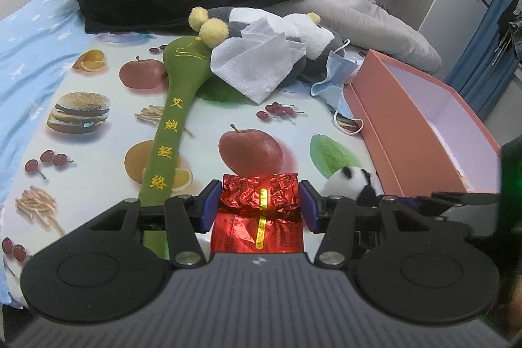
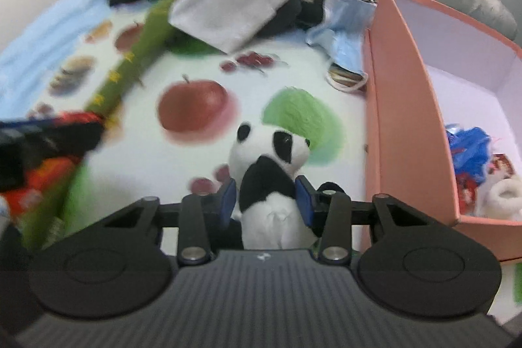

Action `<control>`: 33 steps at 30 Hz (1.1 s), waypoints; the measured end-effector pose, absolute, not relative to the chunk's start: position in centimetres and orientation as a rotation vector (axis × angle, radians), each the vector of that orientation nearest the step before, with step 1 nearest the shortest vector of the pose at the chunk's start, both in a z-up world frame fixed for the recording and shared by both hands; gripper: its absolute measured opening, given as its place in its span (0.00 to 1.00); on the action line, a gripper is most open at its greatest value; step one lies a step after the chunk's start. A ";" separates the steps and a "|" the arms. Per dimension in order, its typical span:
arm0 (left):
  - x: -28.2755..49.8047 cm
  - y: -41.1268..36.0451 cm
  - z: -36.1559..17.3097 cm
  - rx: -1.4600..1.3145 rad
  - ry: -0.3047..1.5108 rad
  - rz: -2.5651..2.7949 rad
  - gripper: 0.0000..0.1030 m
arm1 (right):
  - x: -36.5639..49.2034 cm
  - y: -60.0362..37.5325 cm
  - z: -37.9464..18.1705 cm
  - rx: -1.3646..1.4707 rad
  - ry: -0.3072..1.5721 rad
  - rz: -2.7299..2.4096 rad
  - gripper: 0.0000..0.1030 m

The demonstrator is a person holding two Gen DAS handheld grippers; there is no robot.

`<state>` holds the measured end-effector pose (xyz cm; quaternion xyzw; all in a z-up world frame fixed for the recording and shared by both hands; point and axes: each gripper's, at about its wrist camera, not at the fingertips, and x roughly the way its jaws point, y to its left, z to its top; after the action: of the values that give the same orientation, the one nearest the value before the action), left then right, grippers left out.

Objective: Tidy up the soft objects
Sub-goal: 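Lift the red packet with left gripper while right gripper lifts the panda plush, then carry the red packet with left gripper while right gripper carries the panda over the box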

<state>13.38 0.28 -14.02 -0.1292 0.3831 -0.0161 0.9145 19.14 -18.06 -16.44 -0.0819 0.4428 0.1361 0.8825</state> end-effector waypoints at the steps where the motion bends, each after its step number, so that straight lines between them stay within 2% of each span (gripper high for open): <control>1: 13.3 0.2 -13.9 -0.263 0.786 -0.032 0.55 | 19.2 -18.3 -16.7 -0.160 0.933 0.264 0.42; 13: 13.9 -0.7 -12.8 -0.238 0.772 -0.053 0.55 | 18.6 -20.1 -15.4 0.006 0.922 0.251 0.38; 33: 17.7 -3.0 -2.3 -0.227 0.629 -0.162 0.55 | 18.4 -23.6 -2.1 0.016 0.651 0.276 0.38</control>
<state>17.69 -2.96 -2.35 -0.1112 0.3085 -0.0793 0.9414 18.36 -23.61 -2.09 0.0076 0.3186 0.1349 0.9382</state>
